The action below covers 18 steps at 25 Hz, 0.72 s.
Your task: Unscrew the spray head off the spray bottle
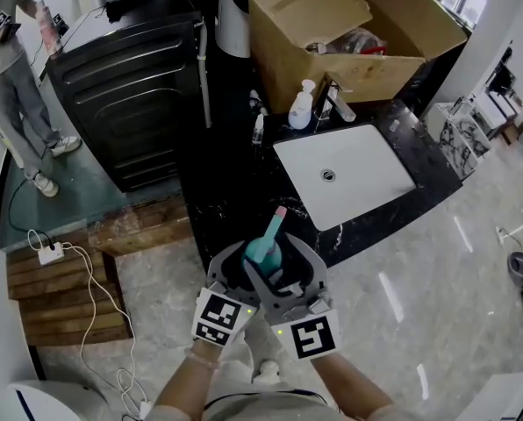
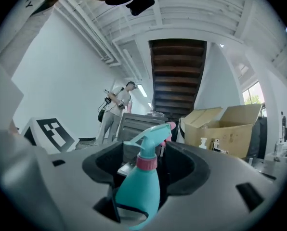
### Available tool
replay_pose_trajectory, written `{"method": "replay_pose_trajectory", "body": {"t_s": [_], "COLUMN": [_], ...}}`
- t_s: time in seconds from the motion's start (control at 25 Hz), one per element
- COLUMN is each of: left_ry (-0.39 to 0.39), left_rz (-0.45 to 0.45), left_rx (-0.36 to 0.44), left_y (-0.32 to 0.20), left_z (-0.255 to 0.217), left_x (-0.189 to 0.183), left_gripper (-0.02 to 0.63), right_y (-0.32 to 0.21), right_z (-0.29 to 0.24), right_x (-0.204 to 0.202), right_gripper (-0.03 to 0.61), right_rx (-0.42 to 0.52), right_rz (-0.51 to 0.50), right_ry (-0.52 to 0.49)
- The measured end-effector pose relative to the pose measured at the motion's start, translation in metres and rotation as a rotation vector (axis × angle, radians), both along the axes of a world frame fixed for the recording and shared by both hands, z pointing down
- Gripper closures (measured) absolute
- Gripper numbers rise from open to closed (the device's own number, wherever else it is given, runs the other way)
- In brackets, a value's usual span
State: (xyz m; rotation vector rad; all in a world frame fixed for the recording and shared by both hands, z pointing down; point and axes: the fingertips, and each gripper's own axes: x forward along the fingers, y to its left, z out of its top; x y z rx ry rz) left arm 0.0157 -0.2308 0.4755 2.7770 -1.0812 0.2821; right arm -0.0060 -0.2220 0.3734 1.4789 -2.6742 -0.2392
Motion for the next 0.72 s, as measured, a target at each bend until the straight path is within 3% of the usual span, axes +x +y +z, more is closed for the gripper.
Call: {"method": "replay_pose_trajectory", "body": {"t_s": [0.48,0.56,0.72], "left_ry": [-0.001,-0.001,0.001], "left_rz": [0.000,0.001,0.000], "left_rx": [-0.001,-0.002,-0.003], "left_y": [0.000,0.000,0.000], "left_z": [-0.001,-0.001,-0.001], "left_x": [0.000,0.000,-0.001], "left_gripper": [0.262,0.262,0.262], "right_y": [0.005,0.004,-0.002], "right_z": [0.004,0.009,0.019], "right_x": [0.048,0.047,0.020], "right_gripper": [0.351,0.354,0.338], "right_rx": [-0.064,-0.099,-0.194], "right_rz": [0.067,0.038,-0.115], "right_ry": [-0.158,-0.202,-0.221]}}
